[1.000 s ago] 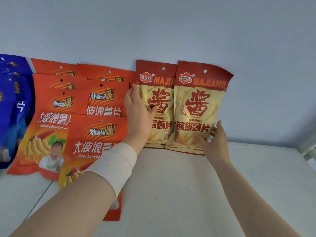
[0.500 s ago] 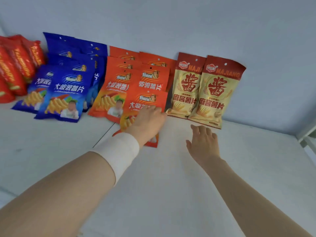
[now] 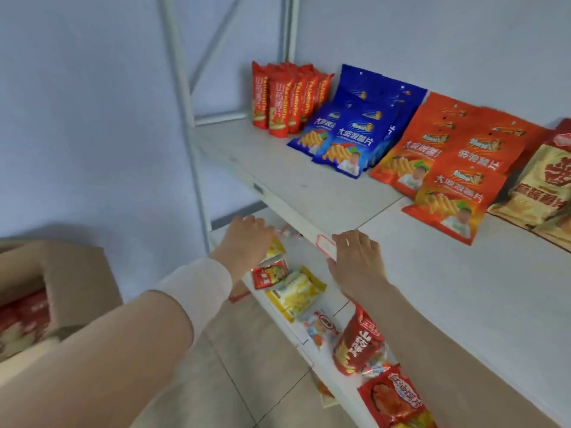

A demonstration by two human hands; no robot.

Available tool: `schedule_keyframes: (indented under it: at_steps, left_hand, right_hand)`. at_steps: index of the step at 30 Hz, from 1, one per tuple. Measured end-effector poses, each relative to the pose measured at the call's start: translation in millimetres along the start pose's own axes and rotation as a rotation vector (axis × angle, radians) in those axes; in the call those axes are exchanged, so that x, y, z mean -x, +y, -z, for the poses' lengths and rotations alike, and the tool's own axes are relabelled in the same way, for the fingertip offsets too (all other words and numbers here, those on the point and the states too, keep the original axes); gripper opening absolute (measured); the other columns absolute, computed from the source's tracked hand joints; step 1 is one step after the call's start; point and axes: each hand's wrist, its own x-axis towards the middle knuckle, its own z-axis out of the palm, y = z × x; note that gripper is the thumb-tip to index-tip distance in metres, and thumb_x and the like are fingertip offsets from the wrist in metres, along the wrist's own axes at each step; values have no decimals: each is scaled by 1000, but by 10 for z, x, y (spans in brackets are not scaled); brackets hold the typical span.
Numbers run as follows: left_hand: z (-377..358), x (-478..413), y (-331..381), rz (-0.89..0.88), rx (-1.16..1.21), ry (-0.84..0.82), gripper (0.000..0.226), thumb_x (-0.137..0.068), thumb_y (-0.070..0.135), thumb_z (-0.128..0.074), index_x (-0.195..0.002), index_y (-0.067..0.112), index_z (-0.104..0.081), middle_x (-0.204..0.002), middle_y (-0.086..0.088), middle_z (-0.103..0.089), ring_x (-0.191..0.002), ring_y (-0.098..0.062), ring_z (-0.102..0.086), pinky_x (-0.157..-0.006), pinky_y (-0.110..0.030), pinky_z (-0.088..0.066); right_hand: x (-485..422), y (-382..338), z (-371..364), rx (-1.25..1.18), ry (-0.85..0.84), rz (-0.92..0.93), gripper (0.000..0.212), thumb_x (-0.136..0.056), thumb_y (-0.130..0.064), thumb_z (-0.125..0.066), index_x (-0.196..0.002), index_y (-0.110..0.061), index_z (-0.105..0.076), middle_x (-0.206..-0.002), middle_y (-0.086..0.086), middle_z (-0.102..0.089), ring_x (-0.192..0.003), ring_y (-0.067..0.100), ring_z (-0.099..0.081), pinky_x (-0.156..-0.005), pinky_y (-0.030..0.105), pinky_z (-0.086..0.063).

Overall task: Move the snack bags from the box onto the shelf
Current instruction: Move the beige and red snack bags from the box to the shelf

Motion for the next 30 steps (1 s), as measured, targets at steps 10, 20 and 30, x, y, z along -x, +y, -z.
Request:
schedule_keyframes:
  at_steps: [10, 20, 30]
  left_hand:
    - [-1925, 2290, -2507, 405, 139, -210, 34, -96, 22, -44, -129, 13, -47, -127, -8, -51, -118, -26, -46, -94, -35, -36]
    - [-3650, 4295, -3973, 847, 454, -449, 38, -94, 26, -46, -131, 17, -46, -129, -5, -52, -119, -25, -48, -93, -34, -39]
    - [-5084, 4361, -4731, 1160, 828, -587, 48, -93, 33, -50, -137, 18, -37, -126, -7, -54, -113, -26, -52, -87, -36, -44]
  right_hand:
    - [74, -3716, -438, 28, -93, 444, 45, -62, -31, -80, -100, -9, -67, -98, 10, -66, -92, 30, -63, -74, 38, -50]
    - [333, -6293, -1252, -70, -327, 741, 43, -95, -35, -40, -134, -17, -40, -135, 5, -44, -126, 24, -39, -99, 35, -34]
    - [-344, -7380, -2280, -10, -707, 569, 46, -94, -38, -43, -133, -14, -38, -132, 9, -47, -122, 27, -44, -97, 40, -39]
